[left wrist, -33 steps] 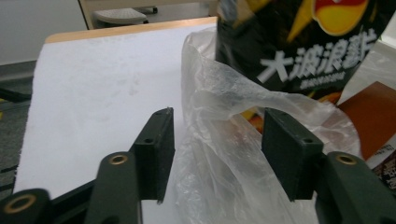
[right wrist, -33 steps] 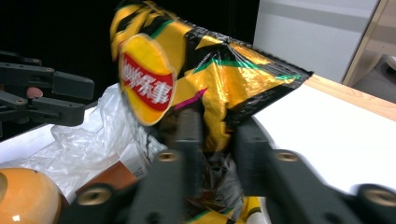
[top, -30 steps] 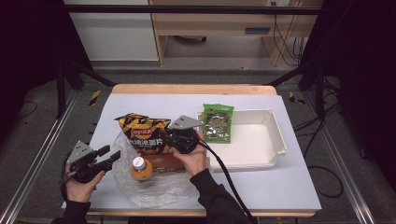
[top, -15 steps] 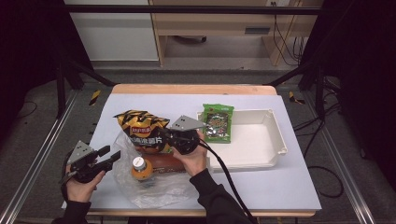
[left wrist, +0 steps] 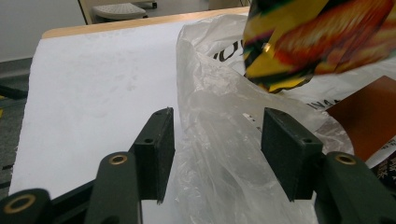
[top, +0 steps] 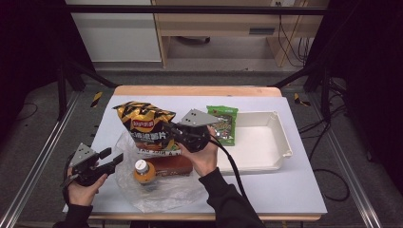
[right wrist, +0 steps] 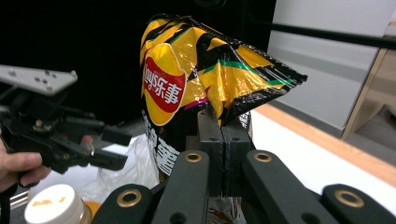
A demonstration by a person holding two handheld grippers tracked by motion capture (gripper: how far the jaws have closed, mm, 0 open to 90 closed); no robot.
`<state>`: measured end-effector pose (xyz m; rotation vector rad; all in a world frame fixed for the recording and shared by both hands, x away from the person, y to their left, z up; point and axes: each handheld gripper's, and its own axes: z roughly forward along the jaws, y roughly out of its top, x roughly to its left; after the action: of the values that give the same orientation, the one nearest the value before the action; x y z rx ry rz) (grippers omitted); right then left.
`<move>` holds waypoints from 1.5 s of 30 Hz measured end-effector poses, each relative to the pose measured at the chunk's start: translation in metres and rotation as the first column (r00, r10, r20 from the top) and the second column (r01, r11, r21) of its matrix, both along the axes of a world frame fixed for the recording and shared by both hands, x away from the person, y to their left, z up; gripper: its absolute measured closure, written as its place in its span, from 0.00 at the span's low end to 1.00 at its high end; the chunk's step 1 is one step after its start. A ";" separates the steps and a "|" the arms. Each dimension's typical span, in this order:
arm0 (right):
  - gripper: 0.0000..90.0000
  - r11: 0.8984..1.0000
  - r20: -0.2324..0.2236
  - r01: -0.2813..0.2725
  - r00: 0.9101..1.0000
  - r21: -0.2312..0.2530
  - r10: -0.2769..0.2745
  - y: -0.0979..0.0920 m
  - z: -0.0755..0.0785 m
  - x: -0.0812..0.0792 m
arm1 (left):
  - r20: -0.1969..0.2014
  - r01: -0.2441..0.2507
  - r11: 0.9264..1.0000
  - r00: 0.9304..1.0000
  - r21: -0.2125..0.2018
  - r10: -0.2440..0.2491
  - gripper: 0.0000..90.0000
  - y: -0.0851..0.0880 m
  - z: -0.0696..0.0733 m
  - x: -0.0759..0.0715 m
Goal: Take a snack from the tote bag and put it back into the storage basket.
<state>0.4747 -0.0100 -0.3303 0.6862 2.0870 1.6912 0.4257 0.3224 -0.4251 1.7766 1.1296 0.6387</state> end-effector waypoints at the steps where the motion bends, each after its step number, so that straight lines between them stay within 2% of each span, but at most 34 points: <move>1: 1.00 1.000 0.007 0.001 1.000 0.005 -0.001 -0.003 0.003 -0.001 | 0.001 -0.003 1.000 1.000 0.001 0.003 0.48 0.000 0.000 0.000; 9: 1.00 1.000 0.038 0.020 0.999 0.016 -0.021 -0.020 0.024 -0.008 | 0.022 -0.023 1.000 0.999 -0.006 0.023 0.40 0.003 0.004 -0.002; 12: 1.00 0.999 0.040 0.029 0.999 0.035 -0.030 -0.027 0.028 -0.010 | 0.030 -0.033 0.999 0.999 -0.012 0.034 0.36 0.005 0.005 -0.002; 17: 1.00 0.998 0.044 0.046 0.998 0.033 -0.048 -0.037 0.033 -0.010 | 0.039 -0.040 0.999 0.998 -0.020 0.041 0.33 0.006 0.007 -0.004; 29: 1.00 0.993 0.046 0.110 0.993 0.043 -0.112 -0.071 0.035 -0.013 | 0.048 -0.052 0.998 0.997 -0.022 0.053 0.30 0.008 0.010 -0.005; 45: 1.00 0.977 0.044 0.206 0.977 0.051 -0.208 -0.123 0.034 -0.016 | 0.044 -0.056 0.998 0.997 -0.022 0.057 0.30 0.009 0.010 -0.005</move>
<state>0.4584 -0.1330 -0.2960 0.8358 1.8767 1.6271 0.4207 0.3314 -0.4155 1.7104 1.1554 0.6946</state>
